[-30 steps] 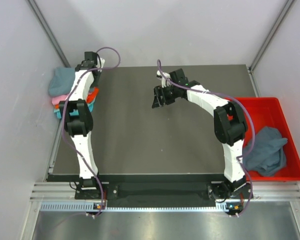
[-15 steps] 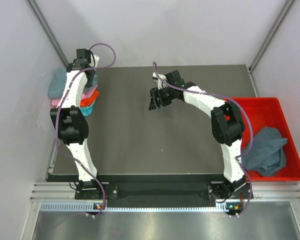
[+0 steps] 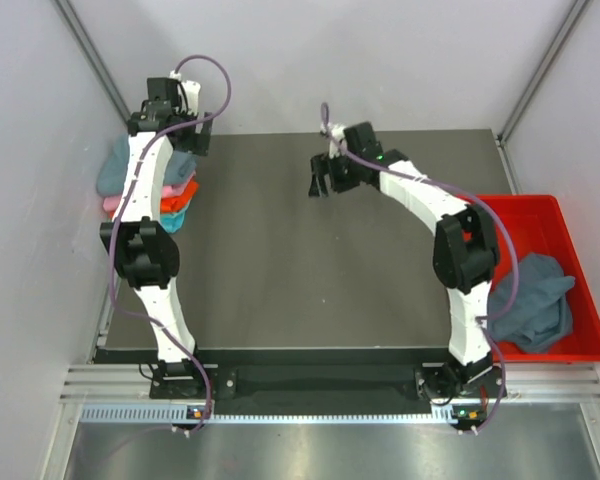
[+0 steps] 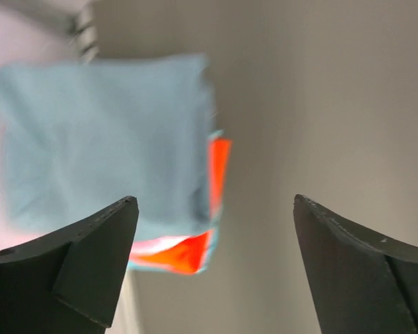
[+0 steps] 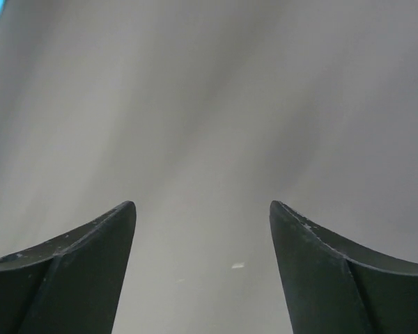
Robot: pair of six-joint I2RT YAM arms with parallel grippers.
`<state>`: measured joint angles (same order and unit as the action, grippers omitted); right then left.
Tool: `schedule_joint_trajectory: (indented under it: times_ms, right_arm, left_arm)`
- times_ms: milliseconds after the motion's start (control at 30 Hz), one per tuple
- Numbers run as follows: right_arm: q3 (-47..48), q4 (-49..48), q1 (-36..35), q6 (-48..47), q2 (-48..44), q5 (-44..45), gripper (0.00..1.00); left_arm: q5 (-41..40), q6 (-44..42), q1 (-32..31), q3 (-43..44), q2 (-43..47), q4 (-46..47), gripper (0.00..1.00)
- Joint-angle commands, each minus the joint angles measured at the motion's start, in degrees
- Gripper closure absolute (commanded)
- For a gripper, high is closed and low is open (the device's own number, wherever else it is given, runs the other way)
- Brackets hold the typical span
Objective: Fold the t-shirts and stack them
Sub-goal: Neatly place the folded tshirt to the corner
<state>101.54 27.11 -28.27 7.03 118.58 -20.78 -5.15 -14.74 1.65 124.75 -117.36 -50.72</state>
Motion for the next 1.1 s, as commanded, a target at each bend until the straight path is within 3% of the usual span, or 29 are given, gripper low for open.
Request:
schedule_joint_trajectory:
  times_ms: [0,133,233,333,500,667,1067]
  right_arm:
    - [6.5,-0.9,4.5,-1.6,-9.2,11.2,0.21]
    - [6.9,1.8,9.4,-4.9,-11.2,14.5,0.2]
    - [6.0,4.3,11.6,-6.6,-14.5,15.4,0.17]
    - [5.9,6.8,12.1,-10.6,-18.4,18.6,0.13]
    - [13.2,17.9,12.3,-10.4,-17.3,37.9,0.09]
    - [11.1,17.1,12.2,-8.3,-20.0,49.9,0.05]
    - [5.8,15.2,12.1,-10.0,-25.6,47.7,0.0]
  left_arm:
    - [13.0,6.7,-0.6,1.5,3.6,6.4,0.01]
    - [10.5,11.7,-1.5,6.8,-0.9,7.3,0.01]
    - [3.9,11.5,-6.2,6.8,-2.5,8.2,0.01]
    - [3.1,12.1,-8.1,5.6,-2.4,8.6,0.01]
    - [9.4,17.5,-8.2,4.5,-0.9,9.1,0.01]
    - [13.6,19.5,-8.2,4.0,0.6,9.0,0.01]
    - [11.4,18.0,-9.6,2.2,3.1,9.1,0.01]
